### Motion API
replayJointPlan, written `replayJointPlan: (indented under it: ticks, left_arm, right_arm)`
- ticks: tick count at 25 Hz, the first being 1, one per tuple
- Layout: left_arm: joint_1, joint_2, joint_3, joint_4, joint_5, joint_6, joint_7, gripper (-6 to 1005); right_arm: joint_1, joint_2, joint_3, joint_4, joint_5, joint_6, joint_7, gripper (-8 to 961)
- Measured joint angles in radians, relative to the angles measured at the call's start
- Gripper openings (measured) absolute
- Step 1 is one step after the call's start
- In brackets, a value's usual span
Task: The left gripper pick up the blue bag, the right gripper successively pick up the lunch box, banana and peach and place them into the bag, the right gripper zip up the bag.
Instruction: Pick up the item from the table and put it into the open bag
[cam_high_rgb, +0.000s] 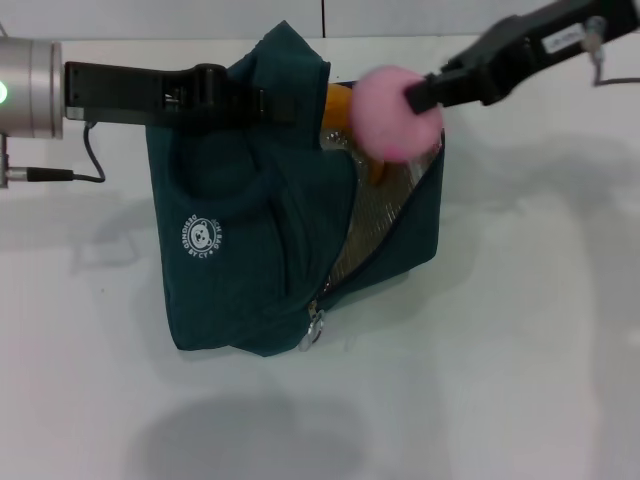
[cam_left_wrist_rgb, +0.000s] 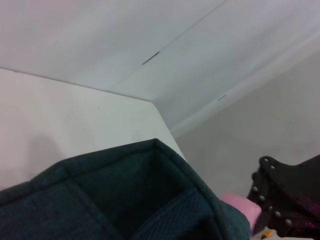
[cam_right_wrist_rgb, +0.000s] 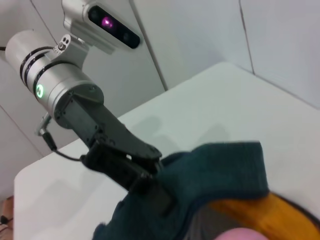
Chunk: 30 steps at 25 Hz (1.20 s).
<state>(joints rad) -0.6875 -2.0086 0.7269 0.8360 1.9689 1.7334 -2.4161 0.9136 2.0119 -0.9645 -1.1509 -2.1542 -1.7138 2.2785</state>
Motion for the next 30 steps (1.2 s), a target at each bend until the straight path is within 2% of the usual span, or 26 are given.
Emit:
replayJointPlan:
  ticks: [5,12,29,30]
  left_arm:
    - [0.002,-0.001,-0.001,0.0,-0.001,0.0,0.0,79]
    - [0.003,-0.001,-0.001,0.0,-0.001,0.0,0.004,80]
    - [0.003,-0.001,-0.001,0.0,-0.001,0.0,0.011,81]
    - [0.003,-0.001,-0.001,0.0,-0.001,0.0,0.011,81]
  right_arm:
    - [-0.007,0.002,-0.105,0.007,0.036,0.112,-0.011,50]
    - [-0.005,0.006,-0.173,0.038,0.074,0.176,-0.044,77]
    - [-0.007,0.006,-0.19,0.052,0.112,0.187,-0.083,143]
    - [-0.008,0.006,-0.19,0.053,0.115,0.188,-0.085,184]
